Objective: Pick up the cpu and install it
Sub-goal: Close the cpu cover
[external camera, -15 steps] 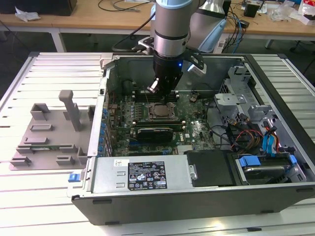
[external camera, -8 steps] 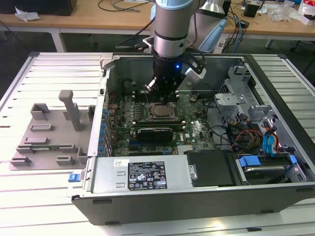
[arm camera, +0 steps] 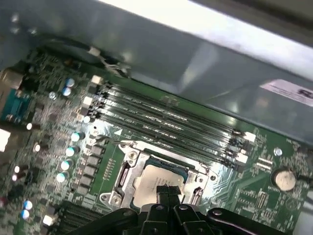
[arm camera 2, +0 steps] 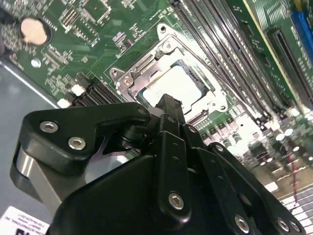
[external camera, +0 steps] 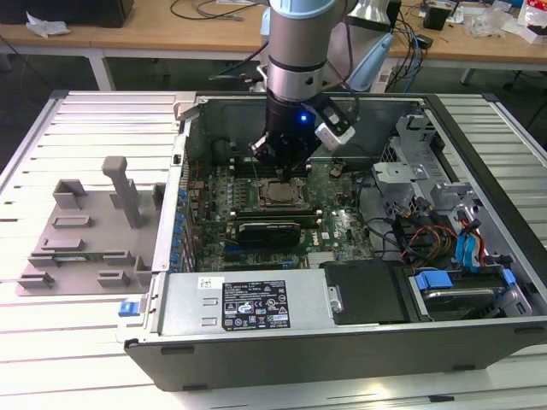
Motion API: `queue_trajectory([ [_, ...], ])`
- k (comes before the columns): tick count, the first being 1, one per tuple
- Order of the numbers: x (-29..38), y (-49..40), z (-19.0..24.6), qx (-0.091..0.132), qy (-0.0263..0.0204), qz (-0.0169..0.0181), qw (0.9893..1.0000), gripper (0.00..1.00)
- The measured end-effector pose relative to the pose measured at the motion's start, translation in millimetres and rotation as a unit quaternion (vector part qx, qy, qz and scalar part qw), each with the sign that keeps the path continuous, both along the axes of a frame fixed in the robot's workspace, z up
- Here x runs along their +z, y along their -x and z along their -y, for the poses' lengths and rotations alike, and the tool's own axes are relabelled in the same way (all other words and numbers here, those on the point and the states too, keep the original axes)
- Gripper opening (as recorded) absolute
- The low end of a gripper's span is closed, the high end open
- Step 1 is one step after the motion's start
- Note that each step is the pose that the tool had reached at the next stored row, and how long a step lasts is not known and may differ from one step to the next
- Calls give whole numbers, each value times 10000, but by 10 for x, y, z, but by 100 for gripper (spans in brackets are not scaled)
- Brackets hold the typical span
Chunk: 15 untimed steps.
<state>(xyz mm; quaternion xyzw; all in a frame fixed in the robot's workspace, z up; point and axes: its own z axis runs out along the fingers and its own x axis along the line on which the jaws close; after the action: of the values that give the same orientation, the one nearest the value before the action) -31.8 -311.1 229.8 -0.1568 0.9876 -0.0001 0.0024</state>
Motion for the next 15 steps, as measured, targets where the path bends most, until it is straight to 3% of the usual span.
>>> queue_trajectory([
  [2, -5, 0, 0, -331, 0, 0, 9995, 11],
  [4, -11, 0, 0, -719, 0, 0, 9974, 11],
  [8, 15, 0, 1, -855, 6, 1, 9963, 11],
  [12, 18, 0, 8, -1099, 81, 6, 9939, 11],
  [15, 17, 3, 18, -1143, 87, 7, 9934, 11],
])
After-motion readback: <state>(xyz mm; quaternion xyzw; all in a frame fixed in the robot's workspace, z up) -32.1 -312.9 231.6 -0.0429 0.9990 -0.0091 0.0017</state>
